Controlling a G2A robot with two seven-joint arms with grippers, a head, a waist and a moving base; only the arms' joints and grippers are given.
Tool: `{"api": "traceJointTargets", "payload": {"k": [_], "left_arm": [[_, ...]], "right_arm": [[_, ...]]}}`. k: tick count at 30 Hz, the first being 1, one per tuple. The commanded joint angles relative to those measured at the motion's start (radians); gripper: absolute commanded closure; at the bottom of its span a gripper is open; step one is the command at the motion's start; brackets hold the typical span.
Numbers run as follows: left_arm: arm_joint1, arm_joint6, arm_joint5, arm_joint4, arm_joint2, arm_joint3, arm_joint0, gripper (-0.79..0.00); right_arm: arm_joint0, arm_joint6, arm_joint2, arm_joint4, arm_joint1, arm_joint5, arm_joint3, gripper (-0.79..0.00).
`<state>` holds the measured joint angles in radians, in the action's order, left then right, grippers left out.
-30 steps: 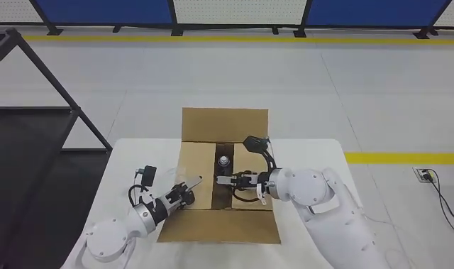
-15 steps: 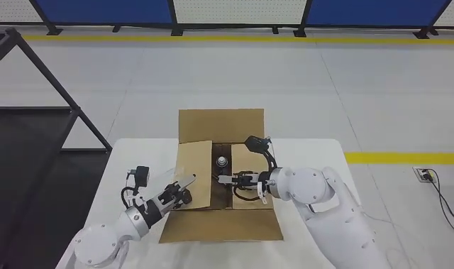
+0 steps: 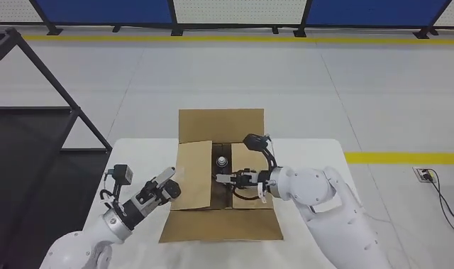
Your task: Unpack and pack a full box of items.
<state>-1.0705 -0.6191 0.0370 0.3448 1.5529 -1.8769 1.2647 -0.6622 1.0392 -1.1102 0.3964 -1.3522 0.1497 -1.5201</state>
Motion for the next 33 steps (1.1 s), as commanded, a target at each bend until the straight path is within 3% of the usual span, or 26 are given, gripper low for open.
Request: {"api": "traceJointTargets", "payload": {"k": [1, 11, 14, 28, 33], "left_arm": [[0.001, -0.012, -0.025, 0.032, 0.028, -0.005, 0.016, -0.785], [0.009, -0.116, -0.203, 0.176, 0.172, 0.051, 0.097, -0.785], [0.008, -0.113, -0.253, 0.260, 0.233, 0.077, 0.135, -0.785], [0.008, -0.109, -0.252, 0.260, 0.232, 0.077, 0.136, -0.785], [0.008, -0.096, -0.248, 0.275, 0.249, 0.089, 0.138, -0.785]], "right_arm": [[-0.034, 0.008, -0.037, -0.012, 0.010, -0.045, -0.066, -0.785], [-0.248, 0.209, -0.276, -0.141, 0.073, -0.276, -0.380, -0.785], [-0.254, 0.230, -0.288, -0.131, 0.077, -0.283, -0.389, -0.785], [-0.257, 0.226, -0.290, -0.133, 0.077, -0.284, -0.389, -0.785], [-0.319, 0.309, -0.388, -0.228, 0.099, -0.291, -0.392, -0.785]]}}
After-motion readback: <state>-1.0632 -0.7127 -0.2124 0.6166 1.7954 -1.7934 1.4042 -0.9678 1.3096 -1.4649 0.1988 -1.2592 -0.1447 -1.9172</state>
